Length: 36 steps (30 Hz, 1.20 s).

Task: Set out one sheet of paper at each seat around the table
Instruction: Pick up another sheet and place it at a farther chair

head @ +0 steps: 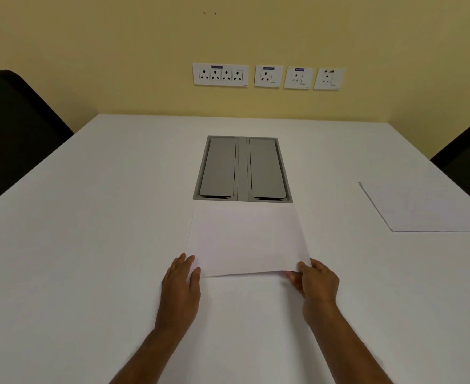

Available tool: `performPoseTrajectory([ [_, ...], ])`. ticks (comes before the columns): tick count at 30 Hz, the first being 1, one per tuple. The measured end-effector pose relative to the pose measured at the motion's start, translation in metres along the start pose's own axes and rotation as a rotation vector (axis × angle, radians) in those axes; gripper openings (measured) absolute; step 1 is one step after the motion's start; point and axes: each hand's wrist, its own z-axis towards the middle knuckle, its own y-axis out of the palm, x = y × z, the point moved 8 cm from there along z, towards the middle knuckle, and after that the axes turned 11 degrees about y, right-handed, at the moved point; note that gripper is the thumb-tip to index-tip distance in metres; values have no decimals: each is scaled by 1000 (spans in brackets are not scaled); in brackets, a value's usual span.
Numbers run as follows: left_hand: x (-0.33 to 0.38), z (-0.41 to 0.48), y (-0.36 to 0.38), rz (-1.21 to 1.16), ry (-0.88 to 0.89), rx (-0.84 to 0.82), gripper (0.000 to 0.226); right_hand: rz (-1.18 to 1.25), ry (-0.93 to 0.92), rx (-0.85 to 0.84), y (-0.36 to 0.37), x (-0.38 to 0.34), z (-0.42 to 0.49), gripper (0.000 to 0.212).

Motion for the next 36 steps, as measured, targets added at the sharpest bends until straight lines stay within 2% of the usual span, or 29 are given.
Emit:
performPoseTrajectory([
  [2, 4, -1, -10, -130, -84, 73, 37, 102, 96, -59, -1, 5, -5, 17],
  [4, 6, -3, -21, -218, -154, 133, 36, 167, 162, -112, -3, 9, -13, 25],
  [7, 11, -6, -39, -304, -225, 204, 32, 210, 205, -166, -7, 14, -31, 37],
  [10, 20, -12, -60, -374, -286, 242, 36, 199, 220, -187, -10, 13, -56, 39],
  [13, 36, -23, -92, -435, -321, 288, 40, 170, 177, -189, -12, 1, -91, 30],
  [18, 72, -50, -163, -540, -341, 355, 35, 103, -2, -143, -14, -34, -171, 10],
  [24, 112, -86, -262, -663, -330, 420, 33, 112, -137, -127, -16, -61, -279, 12],
  [33, 161, -157, -388, -798, -332, 478, 35, 224, -193, -133, -34, -83, -426, 5],
  [36, 177, -188, -429, -817, -316, 496, 38, 244, -214, -141, -42, -83, -467, 13],
])
